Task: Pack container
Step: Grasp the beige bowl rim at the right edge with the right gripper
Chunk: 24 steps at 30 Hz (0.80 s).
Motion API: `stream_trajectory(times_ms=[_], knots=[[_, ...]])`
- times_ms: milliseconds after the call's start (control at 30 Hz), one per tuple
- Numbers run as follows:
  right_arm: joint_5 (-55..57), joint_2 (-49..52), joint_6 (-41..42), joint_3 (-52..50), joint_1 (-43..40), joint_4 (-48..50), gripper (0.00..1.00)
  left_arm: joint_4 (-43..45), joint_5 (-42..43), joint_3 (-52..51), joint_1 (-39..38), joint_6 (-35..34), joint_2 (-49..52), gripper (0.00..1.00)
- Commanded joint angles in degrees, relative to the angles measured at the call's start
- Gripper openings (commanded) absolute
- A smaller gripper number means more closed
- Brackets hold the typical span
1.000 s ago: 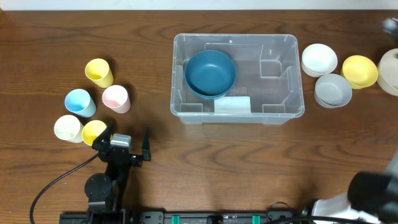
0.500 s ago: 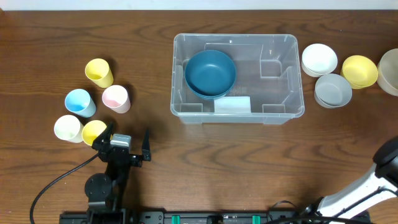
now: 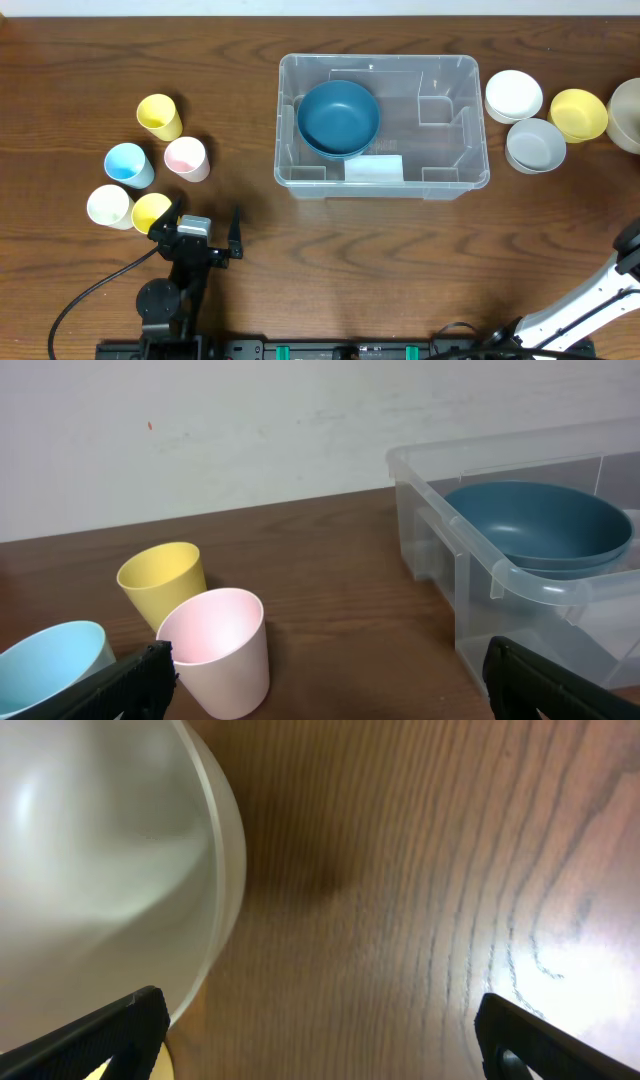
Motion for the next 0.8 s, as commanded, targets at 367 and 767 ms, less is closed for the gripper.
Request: stream_trajectory(times_ms=[367,767], knots=[[-0.7,4.5,3.4,0.0,0.3,2.5,0.99,-1.9,0.8,-1.0,0.2,0.3,-0.3,0.98],[-0.7,6.2,3.5,0.0,0.2,2.0,0.77,-1.9,0.8,-1.0,0.2,0.3,-0.3,0.98]])
